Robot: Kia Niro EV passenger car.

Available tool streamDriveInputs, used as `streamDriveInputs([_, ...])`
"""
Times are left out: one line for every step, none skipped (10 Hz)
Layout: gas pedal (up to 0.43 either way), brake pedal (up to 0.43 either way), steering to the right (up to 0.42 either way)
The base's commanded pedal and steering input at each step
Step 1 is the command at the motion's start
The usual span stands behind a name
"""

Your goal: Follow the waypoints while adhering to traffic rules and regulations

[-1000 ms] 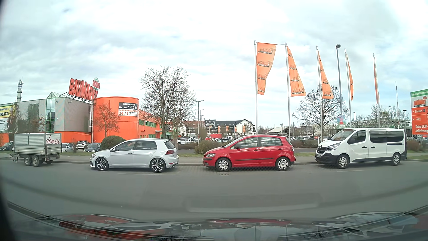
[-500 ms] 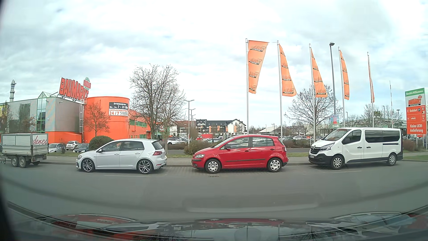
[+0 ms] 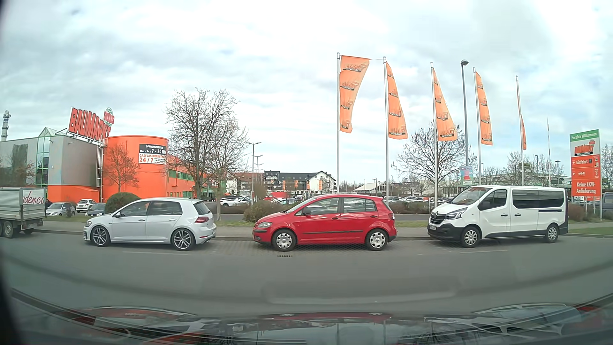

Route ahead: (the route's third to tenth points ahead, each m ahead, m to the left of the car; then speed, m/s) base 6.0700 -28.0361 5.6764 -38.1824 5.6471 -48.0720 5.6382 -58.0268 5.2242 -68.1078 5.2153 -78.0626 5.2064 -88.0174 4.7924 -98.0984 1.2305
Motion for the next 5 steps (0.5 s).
streamDriveInputs([0.047,0.000,0.453])
streamDriveInputs([0.059,0.000,0.473])
streamDriveInputs([0.087,0.000,0.499])
streamDriveInputs([0.087,0.000,0.533])
streamDriveInputs([0.087,0.000,0.563])
